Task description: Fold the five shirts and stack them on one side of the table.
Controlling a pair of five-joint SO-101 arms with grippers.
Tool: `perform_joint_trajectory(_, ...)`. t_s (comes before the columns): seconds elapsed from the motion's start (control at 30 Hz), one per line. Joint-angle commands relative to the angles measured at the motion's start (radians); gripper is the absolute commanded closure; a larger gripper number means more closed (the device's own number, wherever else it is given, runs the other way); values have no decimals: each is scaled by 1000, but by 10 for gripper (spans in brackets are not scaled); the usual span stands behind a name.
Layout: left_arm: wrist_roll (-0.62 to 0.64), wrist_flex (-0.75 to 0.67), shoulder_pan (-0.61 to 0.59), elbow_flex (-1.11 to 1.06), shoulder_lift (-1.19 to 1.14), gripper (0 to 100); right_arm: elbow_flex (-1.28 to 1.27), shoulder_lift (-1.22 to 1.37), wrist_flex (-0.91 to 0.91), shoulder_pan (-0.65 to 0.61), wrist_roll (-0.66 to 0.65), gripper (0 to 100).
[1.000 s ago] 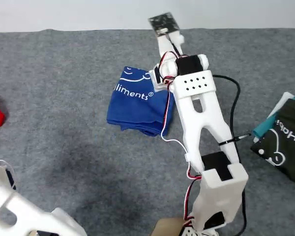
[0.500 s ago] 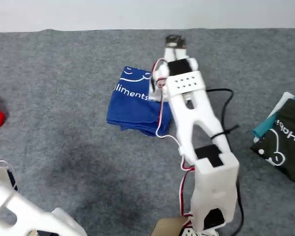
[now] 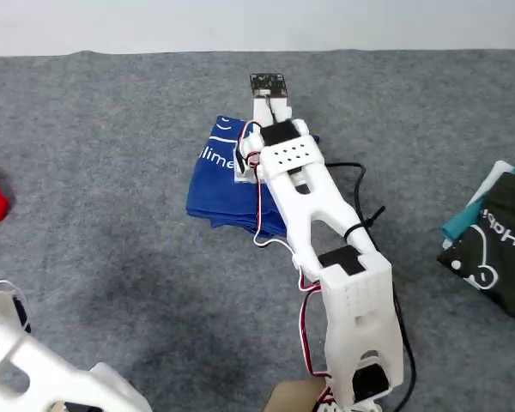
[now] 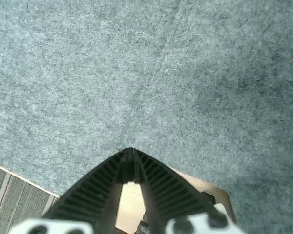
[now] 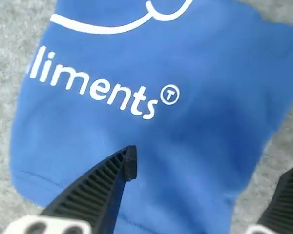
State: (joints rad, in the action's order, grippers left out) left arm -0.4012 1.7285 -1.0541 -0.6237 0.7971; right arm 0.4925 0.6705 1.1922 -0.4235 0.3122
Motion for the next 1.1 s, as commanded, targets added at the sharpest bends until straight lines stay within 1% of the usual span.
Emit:
perform_joint_trajectory(0.0,-9,5,5,4,18,995,6,5,-39,-7,-14,582)
perform_joint_trajectory(0.1,-9,5,5,4,18,995,6,31,-76,-8,-38,582)
perform_joint_trajectory(0.27,-9,3,6,4,18,995,6,87,-151,-5,-41,582)
perform_joint_trajectory(0.47,-9,3,6,4,18,995,26,120,-145,-4,-35,593)
perform_joint_trajectory(0.53,-9,3,6,4,18,995,52,131,-124,-4,-40,654)
perform_joint_trajectory(0.7,-9,3,6,4,18,995,138,182,-65,-1,-41,900)
perform_joint_trajectory(0.8,-9,3,6,4,18,995,192,213,-38,8,-43,990)
perform_joint_trajectory(0.93,-9,8,5,4,18,995,264,232,13,38,-38,989)
perform_joint_trajectory(1.07,-9,8,5,4,18,995,376,219,94,97,-40,989)
